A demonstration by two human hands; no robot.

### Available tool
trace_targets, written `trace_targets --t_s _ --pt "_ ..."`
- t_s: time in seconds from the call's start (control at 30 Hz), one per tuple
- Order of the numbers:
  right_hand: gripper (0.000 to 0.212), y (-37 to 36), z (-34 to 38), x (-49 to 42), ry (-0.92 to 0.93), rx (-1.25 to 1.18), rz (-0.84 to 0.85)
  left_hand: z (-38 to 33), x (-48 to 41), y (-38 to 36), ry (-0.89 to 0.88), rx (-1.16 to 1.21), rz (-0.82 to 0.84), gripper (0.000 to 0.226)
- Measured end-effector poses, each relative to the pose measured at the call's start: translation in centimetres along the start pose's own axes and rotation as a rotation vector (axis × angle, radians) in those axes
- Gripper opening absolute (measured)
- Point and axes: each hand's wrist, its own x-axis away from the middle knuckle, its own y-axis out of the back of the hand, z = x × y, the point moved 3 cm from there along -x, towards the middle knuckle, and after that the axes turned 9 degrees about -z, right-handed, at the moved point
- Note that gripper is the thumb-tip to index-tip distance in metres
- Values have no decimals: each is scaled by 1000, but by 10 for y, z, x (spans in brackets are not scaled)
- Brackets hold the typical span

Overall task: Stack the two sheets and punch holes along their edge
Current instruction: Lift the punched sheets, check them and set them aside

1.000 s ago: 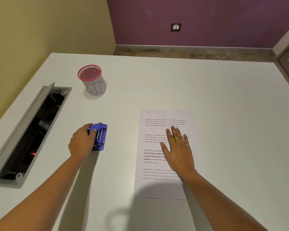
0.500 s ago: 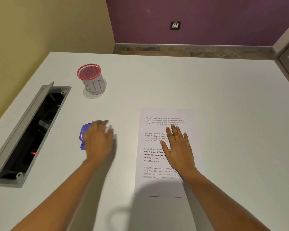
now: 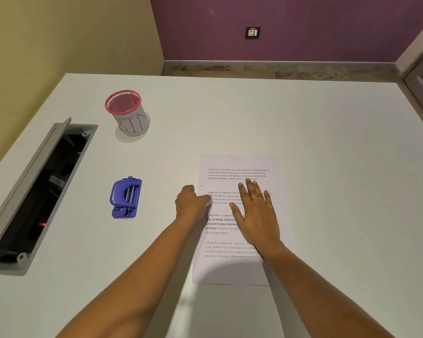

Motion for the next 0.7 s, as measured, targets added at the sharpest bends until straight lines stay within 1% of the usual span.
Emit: trace_targets --t_s 0.07,0.13,0.17,0.23,0.3,0.4,0.53,0.63,0.7 --pt "60 0 0 0 -2 -5 0 -1 -2 1 56 65 4 61" --pt "60 0 0 0 0 -13 -1 1 -6 1 102 110 17 59" --pt "60 0 0 0 0 -18 -5 2 -7 1 125 139 36 52" --pt "60 0 0 0 2 -16 -14 6 -4 -2 152 188 79 29" --pt "60 0 0 1 4 -9 -17 9 2 -4 127 166 87 18" --pt "60 0 0 0 3 -12 -19 13 8 -4 44 121 47 18" --pt "60 1 0 0 1 -45 11 15 12 -4 -15 168 37 18" --pt "58 9 -3 -3 -43 -207 46 15 17 -2 -29 213 21 18" --pt "58 20 -12 -1 -166 -325 -1 14 21 2 -42 250 15 16"
